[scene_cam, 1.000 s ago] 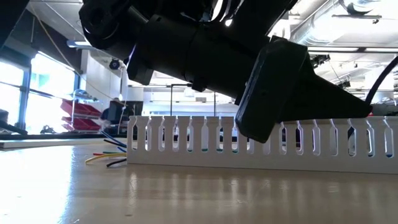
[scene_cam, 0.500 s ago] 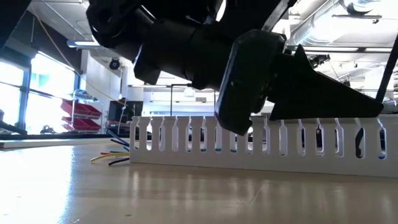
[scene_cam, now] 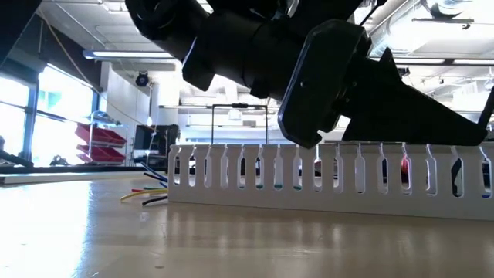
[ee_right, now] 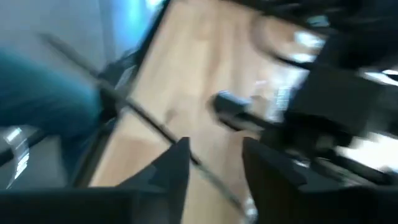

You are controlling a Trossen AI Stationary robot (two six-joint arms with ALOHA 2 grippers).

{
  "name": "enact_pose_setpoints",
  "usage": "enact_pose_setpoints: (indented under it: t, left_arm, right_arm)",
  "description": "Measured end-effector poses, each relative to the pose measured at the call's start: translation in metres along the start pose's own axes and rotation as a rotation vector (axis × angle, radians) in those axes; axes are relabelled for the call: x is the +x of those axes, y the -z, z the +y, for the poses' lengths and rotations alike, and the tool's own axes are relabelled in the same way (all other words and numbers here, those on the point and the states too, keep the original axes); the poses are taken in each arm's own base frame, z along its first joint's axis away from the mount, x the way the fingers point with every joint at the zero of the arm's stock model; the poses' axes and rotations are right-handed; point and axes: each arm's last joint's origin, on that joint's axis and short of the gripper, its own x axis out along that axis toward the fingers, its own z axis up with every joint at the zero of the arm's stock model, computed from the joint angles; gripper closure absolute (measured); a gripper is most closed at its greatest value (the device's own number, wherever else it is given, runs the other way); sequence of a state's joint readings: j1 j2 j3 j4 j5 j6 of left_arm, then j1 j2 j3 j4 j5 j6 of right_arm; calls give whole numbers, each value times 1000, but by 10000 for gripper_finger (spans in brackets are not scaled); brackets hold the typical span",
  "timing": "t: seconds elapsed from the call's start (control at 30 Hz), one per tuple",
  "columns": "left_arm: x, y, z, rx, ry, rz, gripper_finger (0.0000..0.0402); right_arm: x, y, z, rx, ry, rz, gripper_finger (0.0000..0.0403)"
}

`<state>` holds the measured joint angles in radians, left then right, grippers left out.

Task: Ziptie cables
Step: Put the colored ziptied cable into the white cable duct

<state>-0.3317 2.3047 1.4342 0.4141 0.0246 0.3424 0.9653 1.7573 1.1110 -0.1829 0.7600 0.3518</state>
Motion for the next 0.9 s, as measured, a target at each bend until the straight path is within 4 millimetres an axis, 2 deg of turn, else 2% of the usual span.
enact_pose_setpoints:
  t: [0.13,0.27,0.43,0.6,0.7,0.9]
  left_arm:
    - [0,0,0,0,-7,3,402]
    - [0,0,0,0,-7,5,402]
    - [0,1,0,0,-7,5,402]
    - [0,0,-2,6,-86,32,400]
    - [-2,-5,-5,47,-101,40,382]
    - [-7,-11,-3,38,-101,38,320]
  right_arm:
    - [4,1,0,-42,-104,50,220]
    - [6,0,-3,-60,-83,43,220]
    - [9,-2,-8,-47,-11,25,281]
    - [9,-1,-9,28,21,28,384]
    - [8,0,-10,141,61,19,394]
    - [9,10,-5,307,158,-11,402]
